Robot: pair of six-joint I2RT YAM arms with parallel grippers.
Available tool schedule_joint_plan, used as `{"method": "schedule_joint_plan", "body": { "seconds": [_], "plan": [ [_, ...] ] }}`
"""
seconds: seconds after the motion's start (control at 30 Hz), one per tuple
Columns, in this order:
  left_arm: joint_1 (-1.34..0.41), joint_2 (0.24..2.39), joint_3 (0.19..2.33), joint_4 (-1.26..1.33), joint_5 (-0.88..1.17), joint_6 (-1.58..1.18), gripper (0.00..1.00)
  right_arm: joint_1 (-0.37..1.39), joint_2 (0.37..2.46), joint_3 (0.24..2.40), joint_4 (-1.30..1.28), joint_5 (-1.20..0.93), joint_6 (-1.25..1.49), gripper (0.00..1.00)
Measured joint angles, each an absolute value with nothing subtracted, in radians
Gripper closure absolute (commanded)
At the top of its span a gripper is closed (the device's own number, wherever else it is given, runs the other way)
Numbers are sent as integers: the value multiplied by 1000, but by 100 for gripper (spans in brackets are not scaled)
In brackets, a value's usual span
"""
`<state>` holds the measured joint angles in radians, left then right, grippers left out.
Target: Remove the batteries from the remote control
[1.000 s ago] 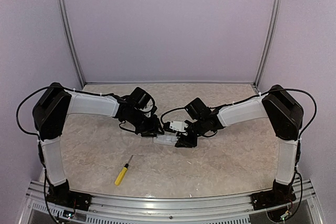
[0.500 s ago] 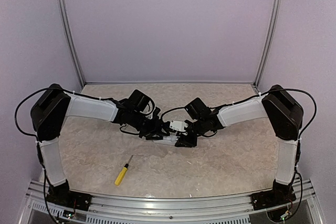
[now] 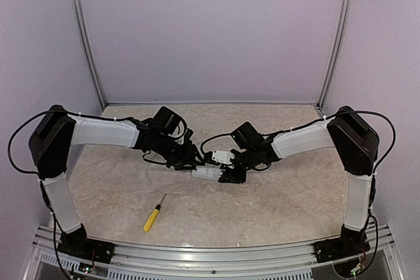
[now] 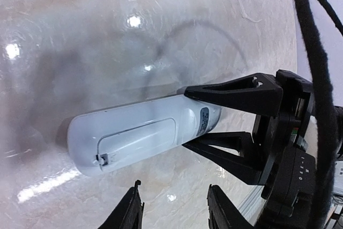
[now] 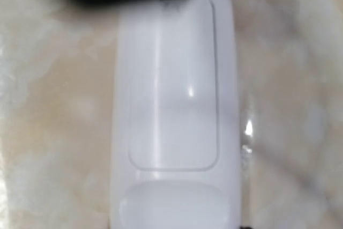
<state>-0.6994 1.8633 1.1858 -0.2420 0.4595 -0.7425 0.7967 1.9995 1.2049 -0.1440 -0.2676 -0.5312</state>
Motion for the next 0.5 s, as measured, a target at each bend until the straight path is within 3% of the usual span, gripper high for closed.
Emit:
{"method": "schedule_joint_plan", "body": {
  "seconds": [0.5],
  "plan": [
    [-671,1893,1187,-293,409,-677,59,797,2001,1205,-141,-268,-530,95]
  ]
}}
